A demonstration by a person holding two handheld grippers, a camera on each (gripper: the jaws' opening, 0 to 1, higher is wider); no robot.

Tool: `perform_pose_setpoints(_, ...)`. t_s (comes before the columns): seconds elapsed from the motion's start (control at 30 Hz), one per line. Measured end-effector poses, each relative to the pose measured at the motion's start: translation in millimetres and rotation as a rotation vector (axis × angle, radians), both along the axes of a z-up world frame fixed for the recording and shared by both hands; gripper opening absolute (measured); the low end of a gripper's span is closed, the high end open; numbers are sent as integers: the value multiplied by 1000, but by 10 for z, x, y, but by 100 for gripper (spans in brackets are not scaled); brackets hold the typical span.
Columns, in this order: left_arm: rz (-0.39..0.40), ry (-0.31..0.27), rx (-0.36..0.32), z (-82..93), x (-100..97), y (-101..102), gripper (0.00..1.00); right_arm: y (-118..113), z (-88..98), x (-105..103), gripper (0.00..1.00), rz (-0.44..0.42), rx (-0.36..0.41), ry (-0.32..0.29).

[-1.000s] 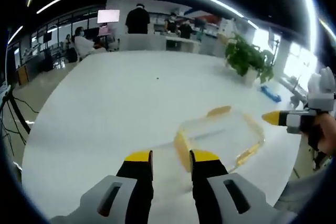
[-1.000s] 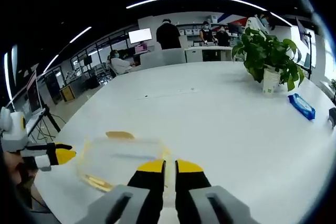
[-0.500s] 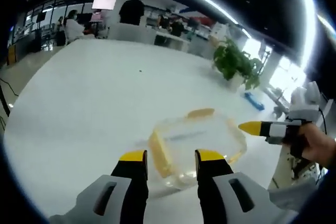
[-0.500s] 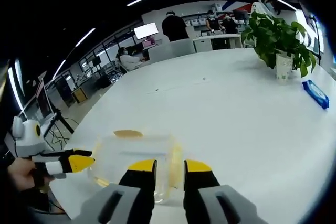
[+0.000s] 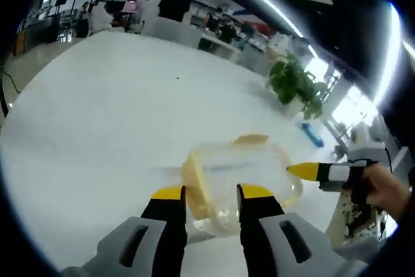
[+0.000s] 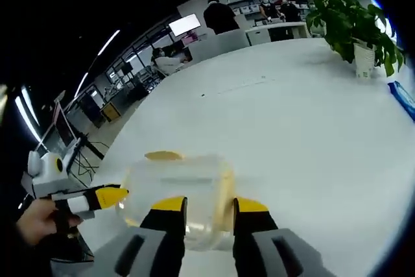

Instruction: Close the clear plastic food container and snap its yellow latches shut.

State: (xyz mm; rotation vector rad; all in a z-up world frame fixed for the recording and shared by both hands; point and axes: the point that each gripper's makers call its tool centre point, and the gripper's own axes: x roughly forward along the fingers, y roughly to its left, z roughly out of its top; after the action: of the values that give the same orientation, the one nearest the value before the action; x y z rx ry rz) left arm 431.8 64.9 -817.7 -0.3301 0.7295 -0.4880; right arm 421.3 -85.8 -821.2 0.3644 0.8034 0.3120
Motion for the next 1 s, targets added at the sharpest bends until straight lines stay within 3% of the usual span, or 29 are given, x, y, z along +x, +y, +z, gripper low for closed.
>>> perform_pose_setpoints(0.13,19,11,-6,-7,16,-13,29,40,-5,-20,26,99,-47,21)
perform_pose_setpoints(0.37,-16,24,43,7,42,-55,26,45,-2,-23,25,100,-33,46)
perform_pose_setpoints(0.43,-31,27,4,12,34,-111,25,53,14,9,24,111,-19,39)
perform_pose_setpoints(0.5,-47,36,26,-69,43,-100,24,49,16,-8,24,124,-19,57)
perform_pose_setpoints(0.77,-70,37,42,-40,17,-61,24,58,7,-36,23,158,-5,79)
perform_pose_setpoints(0.8,-81,19,54,-29,35,-42,24,83,-20,-28,22,80,50,108)
perform_pose_setpoints(0.83,-77,31,46,-31,24,-28,24,72,-60,-74,22,163,21,96)
perform_pose_setpoints(1.0,-85,24,47,3,12,-16,25,78,-84,-129,23,160,21,82)
